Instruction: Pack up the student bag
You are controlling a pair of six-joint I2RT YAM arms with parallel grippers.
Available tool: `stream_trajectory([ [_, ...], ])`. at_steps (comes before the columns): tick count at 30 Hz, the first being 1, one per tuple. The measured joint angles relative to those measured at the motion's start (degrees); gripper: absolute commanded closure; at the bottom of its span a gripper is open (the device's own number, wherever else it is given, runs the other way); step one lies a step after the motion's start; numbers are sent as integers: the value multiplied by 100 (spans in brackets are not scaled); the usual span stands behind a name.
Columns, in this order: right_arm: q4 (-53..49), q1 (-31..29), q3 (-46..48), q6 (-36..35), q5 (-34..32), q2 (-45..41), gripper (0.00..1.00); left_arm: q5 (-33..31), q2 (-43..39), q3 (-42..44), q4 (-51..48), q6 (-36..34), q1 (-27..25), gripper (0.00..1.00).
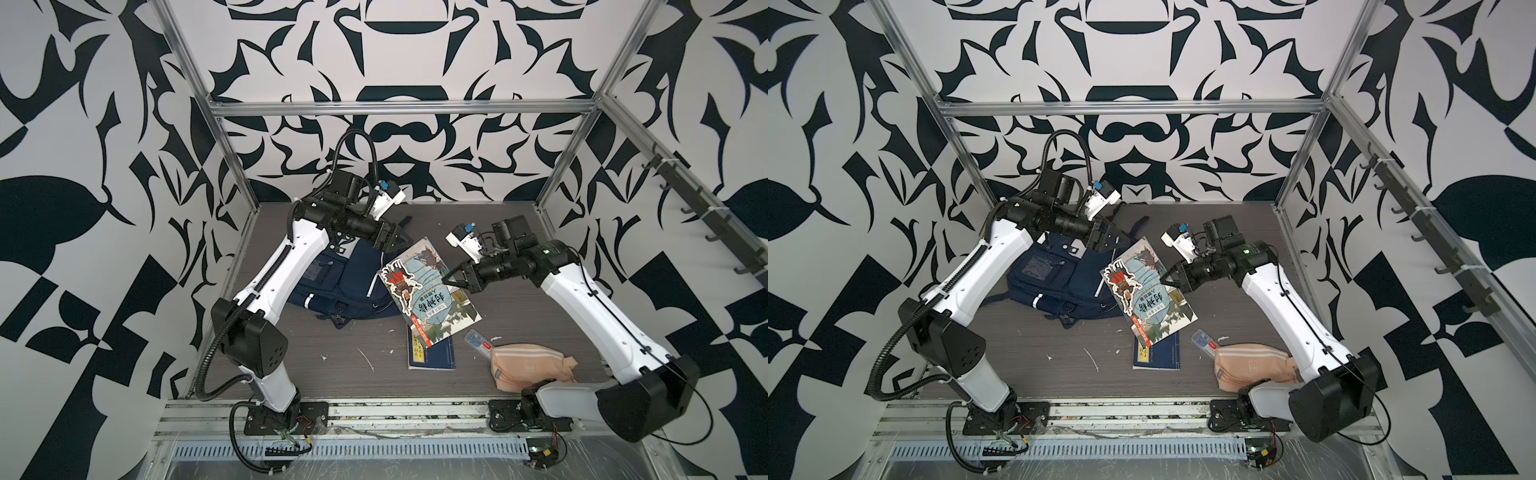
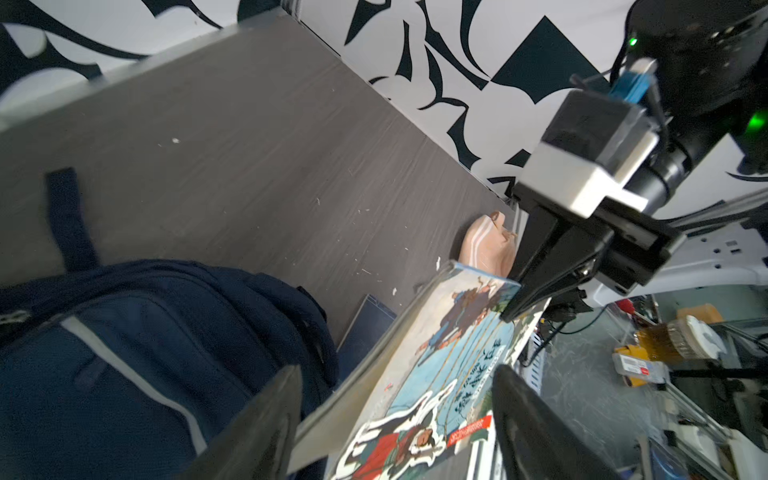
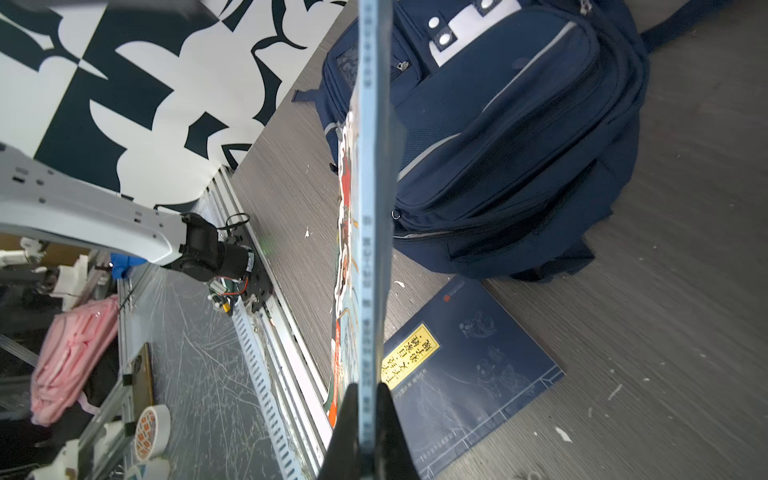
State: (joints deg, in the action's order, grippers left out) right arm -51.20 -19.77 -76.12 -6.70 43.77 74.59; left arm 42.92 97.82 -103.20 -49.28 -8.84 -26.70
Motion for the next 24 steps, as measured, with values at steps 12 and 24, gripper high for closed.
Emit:
stream_trajectory([
  [12, -605, -22, -638, -881, 369, 52, 100, 935, -24, 555, -98, -9, -348, 31],
  [24, -765, -26, -817, -1255, 424, 234, 100, 1126, -415, 1003, -310, 22, -518, 92],
])
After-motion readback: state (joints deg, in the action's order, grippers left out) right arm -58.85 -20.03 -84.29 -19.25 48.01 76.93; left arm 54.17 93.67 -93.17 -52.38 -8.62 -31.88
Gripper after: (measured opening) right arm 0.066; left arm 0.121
